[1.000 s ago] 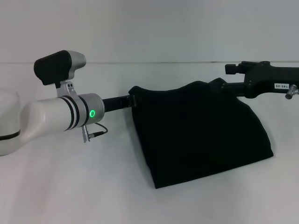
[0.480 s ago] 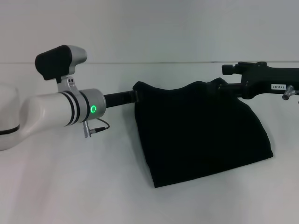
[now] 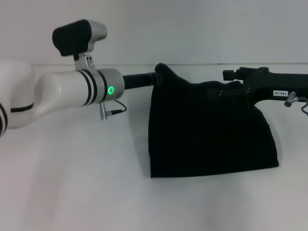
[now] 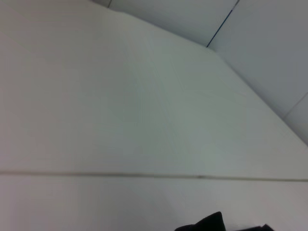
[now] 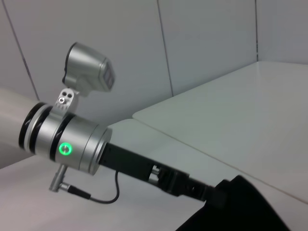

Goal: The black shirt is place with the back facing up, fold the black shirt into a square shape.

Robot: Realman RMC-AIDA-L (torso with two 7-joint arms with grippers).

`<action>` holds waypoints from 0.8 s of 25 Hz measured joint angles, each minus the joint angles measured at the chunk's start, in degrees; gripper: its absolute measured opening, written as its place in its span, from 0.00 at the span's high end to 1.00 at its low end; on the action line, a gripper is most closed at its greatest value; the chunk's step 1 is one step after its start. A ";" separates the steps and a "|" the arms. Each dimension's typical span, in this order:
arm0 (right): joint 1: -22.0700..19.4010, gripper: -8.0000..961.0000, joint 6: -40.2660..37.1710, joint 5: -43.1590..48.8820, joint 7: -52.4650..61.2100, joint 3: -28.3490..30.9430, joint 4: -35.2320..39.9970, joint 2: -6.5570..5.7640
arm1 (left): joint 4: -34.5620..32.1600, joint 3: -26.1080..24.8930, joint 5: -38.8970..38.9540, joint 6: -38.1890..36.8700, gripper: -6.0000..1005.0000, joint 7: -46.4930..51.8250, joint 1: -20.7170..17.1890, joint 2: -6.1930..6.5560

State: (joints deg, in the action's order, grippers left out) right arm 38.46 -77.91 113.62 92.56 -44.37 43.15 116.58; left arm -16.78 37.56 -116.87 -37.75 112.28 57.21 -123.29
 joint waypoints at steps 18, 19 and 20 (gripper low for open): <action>0.05 0.06 0.84 -0.31 0.45 0.12 0.00 0.57 | -0.37 3.22 -0.13 0.76 0.91 0.04 2.44 1.48; 0.07 0.06 0.95 -0.31 0.44 0.11 0.00 0.57 | -0.53 3.23 -0.05 0.64 0.91 0.04 2.46 1.48; 0.09 0.06 1.01 -0.31 0.44 0.10 0.00 0.57 | -0.65 3.23 0.03 0.51 0.91 0.06 2.49 1.48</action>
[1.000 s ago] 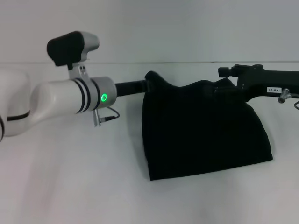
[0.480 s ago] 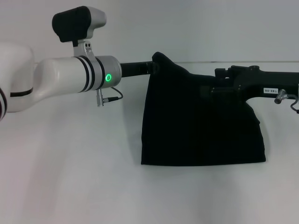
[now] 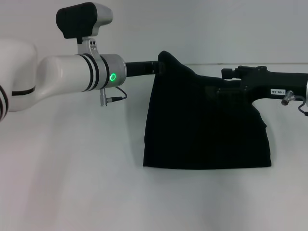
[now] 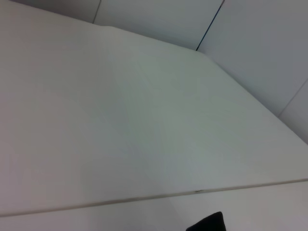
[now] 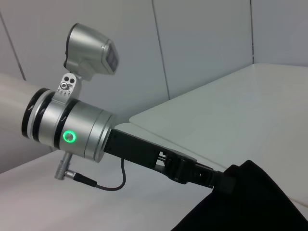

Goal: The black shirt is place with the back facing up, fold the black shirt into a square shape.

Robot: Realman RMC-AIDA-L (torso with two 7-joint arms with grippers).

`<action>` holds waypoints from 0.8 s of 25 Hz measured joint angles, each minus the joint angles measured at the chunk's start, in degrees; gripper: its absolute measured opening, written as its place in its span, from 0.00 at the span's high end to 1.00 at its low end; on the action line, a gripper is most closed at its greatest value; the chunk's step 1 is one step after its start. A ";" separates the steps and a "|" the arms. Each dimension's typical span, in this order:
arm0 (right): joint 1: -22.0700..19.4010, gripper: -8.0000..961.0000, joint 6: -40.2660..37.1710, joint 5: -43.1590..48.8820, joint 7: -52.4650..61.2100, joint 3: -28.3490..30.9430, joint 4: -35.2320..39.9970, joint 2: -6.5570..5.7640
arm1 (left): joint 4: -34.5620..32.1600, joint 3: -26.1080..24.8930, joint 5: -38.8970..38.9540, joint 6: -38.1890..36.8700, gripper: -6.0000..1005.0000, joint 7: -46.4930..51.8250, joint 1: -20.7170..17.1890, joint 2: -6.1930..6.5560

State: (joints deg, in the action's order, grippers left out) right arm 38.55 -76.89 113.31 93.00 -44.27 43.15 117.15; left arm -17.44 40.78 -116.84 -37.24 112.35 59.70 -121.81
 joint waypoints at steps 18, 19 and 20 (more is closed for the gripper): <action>0.03 0.07 -0.02 0.08 -0.40 0.15 -0.10 0.06 | -3.42 -0.20 0.15 0.55 0.86 0.34 -1.66 -0.50; 0.03 0.07 -0.01 0.05 -0.45 0.25 -0.10 0.07 | -3.87 -0.17 0.07 0.58 0.83 0.33 -2.05 -0.42; 0.04 0.07 -0.01 0.02 -0.49 0.39 -0.10 0.07 | -4.49 -0.11 -0.02 0.51 0.80 0.30 -2.49 -0.36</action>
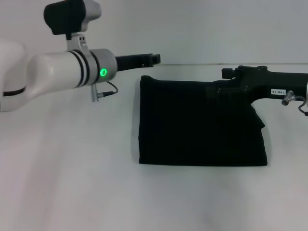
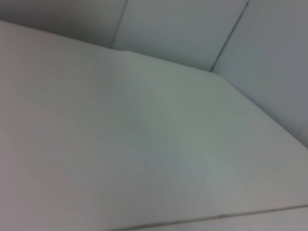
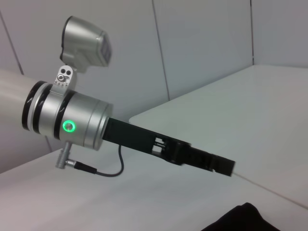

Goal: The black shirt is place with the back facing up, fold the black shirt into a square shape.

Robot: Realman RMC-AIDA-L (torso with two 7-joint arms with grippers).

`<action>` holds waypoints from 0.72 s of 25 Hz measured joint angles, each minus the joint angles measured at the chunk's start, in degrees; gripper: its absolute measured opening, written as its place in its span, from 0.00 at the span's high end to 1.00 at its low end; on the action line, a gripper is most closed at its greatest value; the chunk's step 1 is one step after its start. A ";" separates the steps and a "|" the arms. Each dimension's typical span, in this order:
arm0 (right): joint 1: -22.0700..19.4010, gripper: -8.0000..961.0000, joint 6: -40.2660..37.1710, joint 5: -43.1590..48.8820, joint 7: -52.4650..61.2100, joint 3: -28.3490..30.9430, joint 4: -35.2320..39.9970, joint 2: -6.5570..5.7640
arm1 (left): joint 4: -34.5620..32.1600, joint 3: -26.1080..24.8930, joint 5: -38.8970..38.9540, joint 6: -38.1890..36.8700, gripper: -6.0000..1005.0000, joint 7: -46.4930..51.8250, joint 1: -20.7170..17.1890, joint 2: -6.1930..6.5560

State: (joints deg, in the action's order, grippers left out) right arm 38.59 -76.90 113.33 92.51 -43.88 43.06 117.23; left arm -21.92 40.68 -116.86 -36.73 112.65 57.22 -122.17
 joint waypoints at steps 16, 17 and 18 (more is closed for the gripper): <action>-2.96 0.07 -4.03 -0.05 -9.27 3.98 -0.14 -0.73 | -19.02 -2.07 8.35 -39.39 0.29 -23.73 -16.18 -1.83; -3.02 0.07 -3.94 0.10 -9.38 3.99 -0.15 -0.73 | -18.50 -2.14 8.90 -40.84 0.27 -27.39 -16.52 -1.87; -3.07 0.07 -3.68 0.31 -9.38 3.94 -0.27 -0.72 | -18.12 -2.10 9.04 -41.30 0.25 -29.18 -16.61 -1.87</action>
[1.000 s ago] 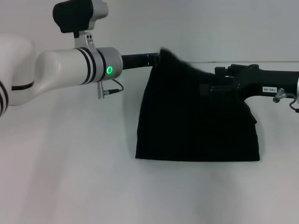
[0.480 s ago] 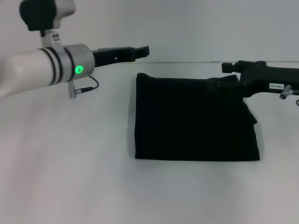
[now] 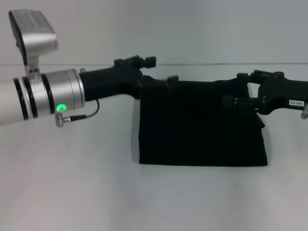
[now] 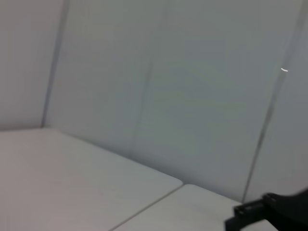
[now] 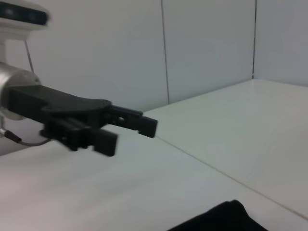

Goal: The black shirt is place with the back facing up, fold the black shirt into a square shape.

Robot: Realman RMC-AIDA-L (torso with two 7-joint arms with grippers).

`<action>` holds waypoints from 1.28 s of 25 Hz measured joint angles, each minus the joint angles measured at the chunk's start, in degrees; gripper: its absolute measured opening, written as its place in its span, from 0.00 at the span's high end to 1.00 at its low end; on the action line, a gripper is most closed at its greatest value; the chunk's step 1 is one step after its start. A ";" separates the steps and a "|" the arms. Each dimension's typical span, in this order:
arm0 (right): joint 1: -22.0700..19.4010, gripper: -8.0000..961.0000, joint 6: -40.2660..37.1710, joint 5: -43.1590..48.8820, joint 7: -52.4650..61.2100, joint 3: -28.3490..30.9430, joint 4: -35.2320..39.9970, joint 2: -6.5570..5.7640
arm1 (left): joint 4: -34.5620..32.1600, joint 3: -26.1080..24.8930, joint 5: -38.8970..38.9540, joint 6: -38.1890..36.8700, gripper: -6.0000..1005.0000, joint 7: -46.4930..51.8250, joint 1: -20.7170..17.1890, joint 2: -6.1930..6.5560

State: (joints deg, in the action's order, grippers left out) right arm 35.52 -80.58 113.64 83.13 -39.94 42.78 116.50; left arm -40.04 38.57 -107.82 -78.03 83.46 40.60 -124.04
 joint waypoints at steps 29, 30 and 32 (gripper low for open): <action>5.35 0.07 3.37 10.01 6.09 -1.40 -0.09 -0.36 | -5.56 7.81 -19.89 5.85 0.07 3.47 2.87 0.21; 5.28 0.07 3.69 10.02 6.09 -1.42 -0.12 -0.28 | -5.56 7.66 -19.89 5.92 0.07 3.63 2.63 0.19; 5.03 0.07 3.96 10.07 6.08 -1.45 -0.21 -0.24 | -5.47 7.41 -19.89 6.13 0.07 3.78 2.37 0.18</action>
State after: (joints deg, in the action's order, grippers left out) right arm 40.55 -76.63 123.71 89.22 -41.39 42.57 116.26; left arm -45.51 45.98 -127.71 -71.90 87.25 42.97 -123.86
